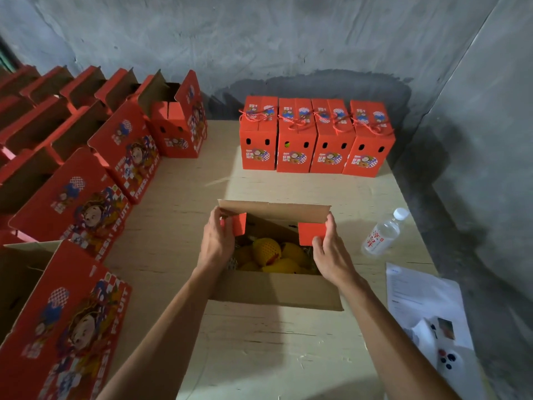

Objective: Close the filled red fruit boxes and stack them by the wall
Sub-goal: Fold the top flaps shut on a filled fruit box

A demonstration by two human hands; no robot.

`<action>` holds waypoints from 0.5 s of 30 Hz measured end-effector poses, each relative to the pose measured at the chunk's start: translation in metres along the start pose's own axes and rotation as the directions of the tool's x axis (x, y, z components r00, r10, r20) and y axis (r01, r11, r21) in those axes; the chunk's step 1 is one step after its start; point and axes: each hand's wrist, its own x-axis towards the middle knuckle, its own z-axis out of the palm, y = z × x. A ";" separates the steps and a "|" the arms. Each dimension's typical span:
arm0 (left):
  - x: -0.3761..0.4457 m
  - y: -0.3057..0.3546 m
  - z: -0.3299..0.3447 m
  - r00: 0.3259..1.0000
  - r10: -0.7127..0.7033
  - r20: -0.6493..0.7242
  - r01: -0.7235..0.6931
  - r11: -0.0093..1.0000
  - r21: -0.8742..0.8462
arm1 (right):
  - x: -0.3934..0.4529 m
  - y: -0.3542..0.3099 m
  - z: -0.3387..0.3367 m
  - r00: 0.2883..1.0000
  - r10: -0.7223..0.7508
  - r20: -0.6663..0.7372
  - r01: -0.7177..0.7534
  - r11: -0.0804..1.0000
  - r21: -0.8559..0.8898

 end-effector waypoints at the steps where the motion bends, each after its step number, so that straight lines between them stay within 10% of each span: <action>1: -0.003 -0.002 0.000 0.999 0.041 -0.002 -0.041 0.998 -0.045 | 0.000 0.001 0.003 0.999 -0.045 -0.020 0.045 0.999 -0.010; 7: -0.018 0.001 -0.008 0.998 0.025 -0.052 -0.041 0.939 -0.341 | -0.001 -0.001 0.004 0.984 -0.005 -0.176 0.052 0.963 0.265; 15: -0.023 -0.011 -0.012 0.991 0.039 0.129 -0.017 0.986 -0.163 | -0.006 0.003 0.000 0.989 0.084 -0.123 -0.015 0.880 0.475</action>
